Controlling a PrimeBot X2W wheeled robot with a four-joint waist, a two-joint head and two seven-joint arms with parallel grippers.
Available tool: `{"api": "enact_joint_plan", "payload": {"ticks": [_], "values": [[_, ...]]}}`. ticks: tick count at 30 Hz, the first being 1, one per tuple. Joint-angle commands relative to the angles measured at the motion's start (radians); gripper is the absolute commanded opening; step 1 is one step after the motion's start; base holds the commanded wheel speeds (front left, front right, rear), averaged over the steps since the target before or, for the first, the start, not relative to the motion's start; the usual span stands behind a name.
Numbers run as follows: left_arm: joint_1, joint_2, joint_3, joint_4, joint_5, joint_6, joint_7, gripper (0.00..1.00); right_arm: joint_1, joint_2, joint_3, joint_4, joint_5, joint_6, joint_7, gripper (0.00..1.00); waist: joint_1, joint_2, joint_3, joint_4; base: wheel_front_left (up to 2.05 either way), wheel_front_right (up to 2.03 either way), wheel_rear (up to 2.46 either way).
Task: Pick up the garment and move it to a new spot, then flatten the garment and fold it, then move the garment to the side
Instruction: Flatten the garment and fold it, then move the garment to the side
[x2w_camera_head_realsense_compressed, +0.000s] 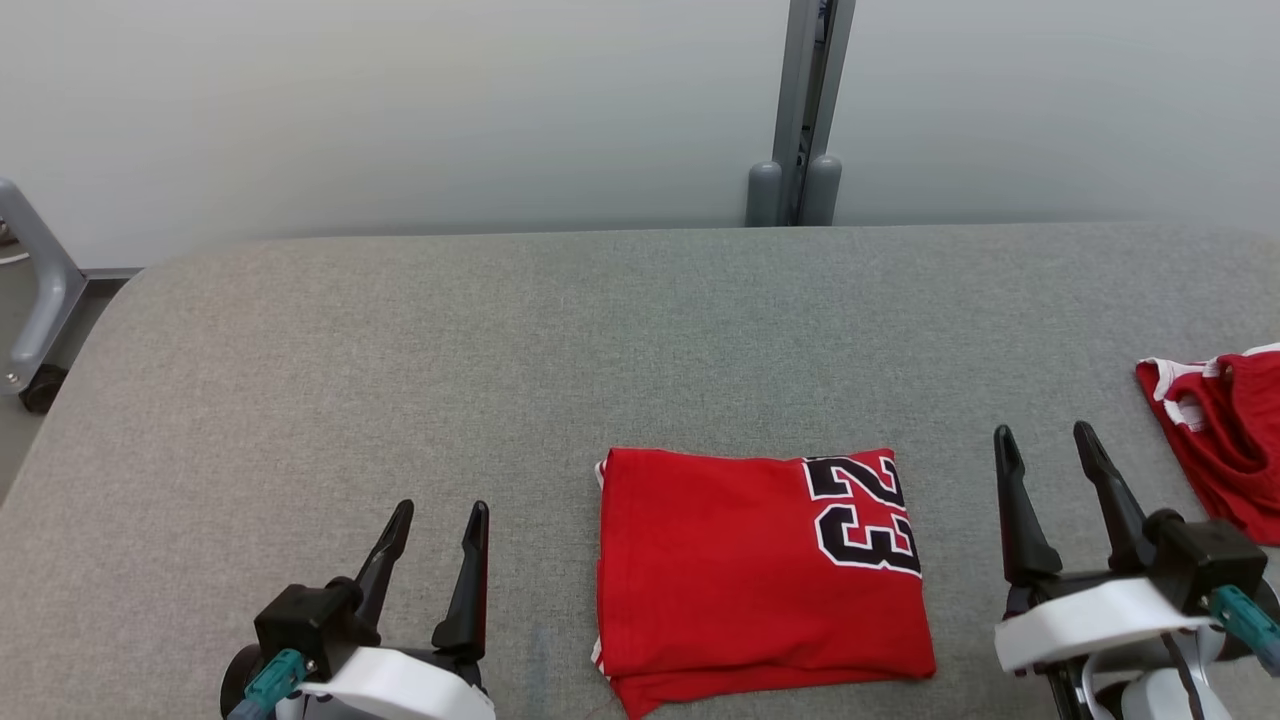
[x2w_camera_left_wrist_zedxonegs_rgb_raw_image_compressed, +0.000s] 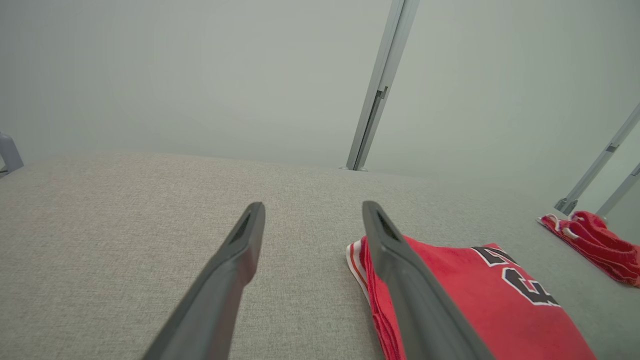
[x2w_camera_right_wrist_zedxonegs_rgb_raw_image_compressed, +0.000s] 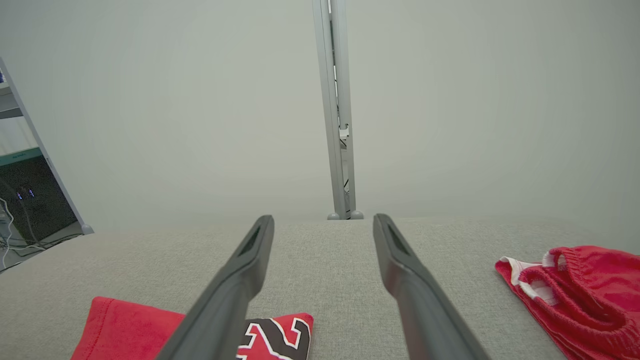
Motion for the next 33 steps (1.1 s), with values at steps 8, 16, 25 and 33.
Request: {"api": "enact_joint_plan", "payload": {"ticks": [8, 16, 25, 33], "values": [[0.042, -0.011, 0.057, 0.024, 0.045, -0.002, -0.005, 1.00, 0.093, 0.002, -0.024, -0.052, 0.042, 0.001, 0.009, 1.00, 0.0000, 0.0000, -0.029, 0.000, 0.00, 0.00, 0.00], [0.060, -0.021, 0.099, 0.047, 0.062, -0.020, -0.005, 1.00, 0.106, 0.002, -0.015, -0.046, 0.060, 0.001, 0.014, 1.00, 0.0000, 0.0000, -0.037, 0.003, 0.00, 0.00, 0.00], [0.059, -0.038, 0.133, 0.072, 0.082, -0.038, -0.005, 1.00, 0.090, 0.002, -0.011, -0.039, 0.044, 0.001, 0.029, 1.00, 0.0000, 0.0000, -0.034, 0.005, 0.00, 0.00, 0.00], [0.058, -0.047, 0.146, 0.081, 0.094, -0.051, -0.005, 1.00, 0.086, 0.002, -0.013, -0.040, 0.044, 0.001, 0.033, 1.00, 0.0000, 0.0000, -0.033, 0.004, 0.00, 0.00, 0.00]]}}
